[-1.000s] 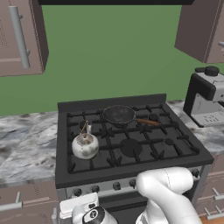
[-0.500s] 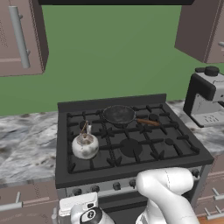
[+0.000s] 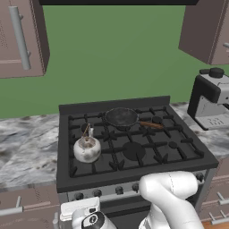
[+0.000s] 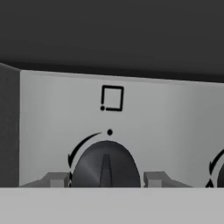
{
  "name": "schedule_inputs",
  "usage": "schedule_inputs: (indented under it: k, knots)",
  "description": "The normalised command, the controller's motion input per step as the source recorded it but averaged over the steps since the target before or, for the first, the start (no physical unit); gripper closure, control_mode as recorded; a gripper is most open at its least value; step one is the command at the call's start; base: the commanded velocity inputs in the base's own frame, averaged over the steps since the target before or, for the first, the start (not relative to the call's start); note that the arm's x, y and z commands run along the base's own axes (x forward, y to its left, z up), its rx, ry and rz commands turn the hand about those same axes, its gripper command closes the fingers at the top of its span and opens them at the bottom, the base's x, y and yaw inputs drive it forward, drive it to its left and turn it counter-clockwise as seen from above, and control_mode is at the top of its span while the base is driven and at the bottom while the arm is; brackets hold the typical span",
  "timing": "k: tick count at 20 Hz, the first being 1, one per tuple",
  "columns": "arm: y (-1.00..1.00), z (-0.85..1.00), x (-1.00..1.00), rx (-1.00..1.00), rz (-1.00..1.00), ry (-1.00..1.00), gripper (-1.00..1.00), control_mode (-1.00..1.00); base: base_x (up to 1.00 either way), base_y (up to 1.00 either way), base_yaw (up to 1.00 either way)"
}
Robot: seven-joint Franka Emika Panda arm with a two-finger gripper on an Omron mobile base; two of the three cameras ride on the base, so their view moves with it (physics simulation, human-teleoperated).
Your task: Pick the kettle from the counter and place it on a stove burner. Then turn the burner on.
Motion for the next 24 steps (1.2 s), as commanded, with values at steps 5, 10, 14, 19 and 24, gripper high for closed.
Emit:
schedule_inputs:
  k: [5,10,14,19,24]
  knots:
    - [0.0,0.0,0.0,0.0,0.0,0.0,1.0,-1.0,0.0,0.0,0.0]
    - [0.06,0.02,0.0,-0.08,0.13,-0.01,1.0,-1.0,0.0,0.0,0.0]
    - [0.19,0.0,-0.05,-0.31,0.37,0.0,1.0,-1.0,0.0,0.0,0.0]
    - [0.23,-0.1,-0.03,-0.4,0.46,0.01,1.0,-1.0,0.0,0.0,0.0]
    - [0.25,-0.28,0.0,-0.44,0.51,0.09,1.0,-1.0,0.0,0.0,0.0]
